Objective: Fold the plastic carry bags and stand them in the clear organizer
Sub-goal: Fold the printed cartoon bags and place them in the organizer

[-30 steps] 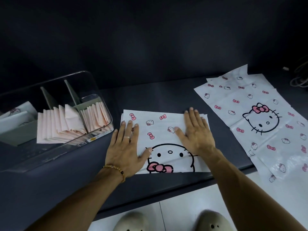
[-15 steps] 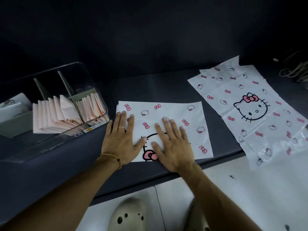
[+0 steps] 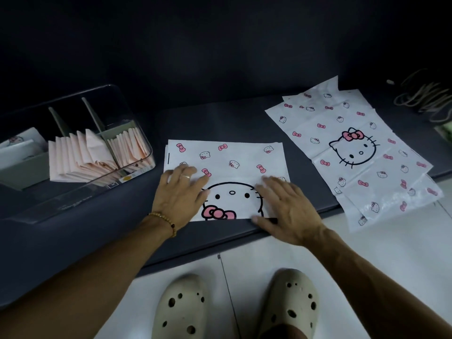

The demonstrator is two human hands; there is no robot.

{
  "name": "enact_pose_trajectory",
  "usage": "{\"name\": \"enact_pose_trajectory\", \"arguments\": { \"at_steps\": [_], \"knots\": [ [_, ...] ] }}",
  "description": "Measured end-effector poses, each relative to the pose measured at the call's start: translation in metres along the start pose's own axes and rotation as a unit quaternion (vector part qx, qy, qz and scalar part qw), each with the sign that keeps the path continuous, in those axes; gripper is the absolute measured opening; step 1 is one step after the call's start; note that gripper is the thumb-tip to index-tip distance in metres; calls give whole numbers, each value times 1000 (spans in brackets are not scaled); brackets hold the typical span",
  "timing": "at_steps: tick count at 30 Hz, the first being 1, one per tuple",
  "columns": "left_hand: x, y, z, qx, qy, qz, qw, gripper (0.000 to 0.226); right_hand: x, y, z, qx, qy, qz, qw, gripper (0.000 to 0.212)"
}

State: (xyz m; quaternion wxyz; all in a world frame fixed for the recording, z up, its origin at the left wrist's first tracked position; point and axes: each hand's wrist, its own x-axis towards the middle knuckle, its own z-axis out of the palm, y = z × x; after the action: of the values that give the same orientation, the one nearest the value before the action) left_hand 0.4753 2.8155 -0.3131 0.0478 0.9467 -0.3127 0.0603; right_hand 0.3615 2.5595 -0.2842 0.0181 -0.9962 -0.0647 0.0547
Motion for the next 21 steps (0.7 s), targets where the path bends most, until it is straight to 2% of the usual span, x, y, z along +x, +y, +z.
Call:
{"name": "enact_pose_trajectory", "arguments": {
  "at_steps": [3,5,7,8,10,13,15,18,21],
  "knots": [
    [-3,3,-6,-20,-10,15,1000,38,-10,-14,2,15,12,-20,1000,52],
    [-10,1,-8,-38,-56,22,997,61,-13,-16,1,12,38,-19,999,39],
    [-18,-3,-10,-43,-123,39,991,90,-11,-16,-1,25,75,-6,997,34],
    [-21,-4,-11,-35,-151,51,987,97,-9,-17,-4,38,88,9,995,33],
    [-21,-7,-12,-32,-166,64,984,85,-4,-17,-9,56,84,31,994,35],
    [-14,-9,-17,-84,-138,49,986,56,0,-7,-16,52,26,36,998,46],
    [-9,-12,-23,-159,-146,15,976,43,0,5,-20,78,21,83,993,35],
    [-6,-26,-40,-282,-130,-77,947,22,0,21,-30,212,46,220,951,11],
    [-7,-38,-49,-344,-99,-155,921,27,2,28,-32,278,24,276,920,27]
  ]
}}
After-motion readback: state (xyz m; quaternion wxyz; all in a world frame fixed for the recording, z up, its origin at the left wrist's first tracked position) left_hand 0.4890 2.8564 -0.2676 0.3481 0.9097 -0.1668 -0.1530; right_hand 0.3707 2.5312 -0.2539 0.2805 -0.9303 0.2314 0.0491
